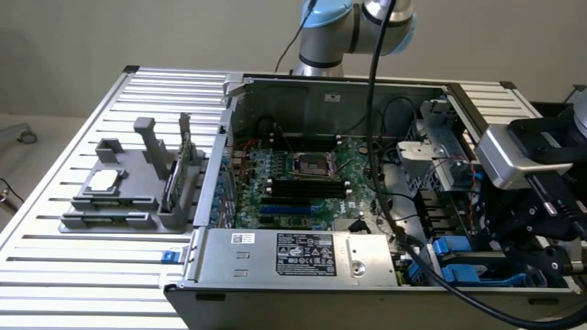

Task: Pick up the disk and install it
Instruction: 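Insert the disk into the insertion slot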

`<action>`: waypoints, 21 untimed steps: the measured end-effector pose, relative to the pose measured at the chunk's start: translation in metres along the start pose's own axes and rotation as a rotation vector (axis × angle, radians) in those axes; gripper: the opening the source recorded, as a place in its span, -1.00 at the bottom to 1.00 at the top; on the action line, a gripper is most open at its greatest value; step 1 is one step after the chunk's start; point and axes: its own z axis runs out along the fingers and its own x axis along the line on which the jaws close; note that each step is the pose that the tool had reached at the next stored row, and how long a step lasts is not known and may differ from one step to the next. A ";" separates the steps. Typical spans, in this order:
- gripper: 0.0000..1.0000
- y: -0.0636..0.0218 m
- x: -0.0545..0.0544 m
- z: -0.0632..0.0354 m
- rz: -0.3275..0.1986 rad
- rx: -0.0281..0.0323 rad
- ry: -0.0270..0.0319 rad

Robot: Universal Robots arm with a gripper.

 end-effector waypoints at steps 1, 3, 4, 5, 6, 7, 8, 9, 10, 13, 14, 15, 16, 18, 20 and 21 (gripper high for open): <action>-0.79 -0.0004 0.000 0.0018 0.000 0.0000 -0.0005; -0.79 -0.0015 -0.001 0.0051 0.000 0.0001 -0.0010; -0.79 -0.0022 -0.001 0.0071 0.000 0.0001 -0.0023; -0.79 -0.0029 -0.002 0.0088 0.000 0.0002 -0.0028; -0.79 -0.0037 -0.002 0.0101 0.000 0.0002 -0.0030; -0.79 -0.0044 -0.002 0.0114 0.000 0.0002 -0.0036; -0.79 -0.0051 -0.001 0.0127 0.000 0.0002 -0.0043; -0.79 -0.0058 -0.001 0.0140 0.000 0.0003 -0.0049; -0.79 -0.0063 -0.001 0.0153 0.000 0.0002 -0.0051; -0.79 -0.0078 -0.001 0.0179 0.000 0.0001 -0.0052; -0.79 -0.0081 -0.001 0.0181 0.000 0.0001 -0.0054; -0.79 -0.0084 -0.001 0.0183 0.000 -0.0001 -0.0057; -0.79 -0.0087 -0.001 0.0178 0.000 -0.0016 -0.0067; -0.79 -0.0089 -0.002 0.0132 0.000 -0.0067 -0.0086; -0.79 -0.0086 -0.002 0.0058 0.000 -0.0100 -0.0073; -0.79 -0.0085 -0.002 0.0022 0.000 -0.0109 -0.0073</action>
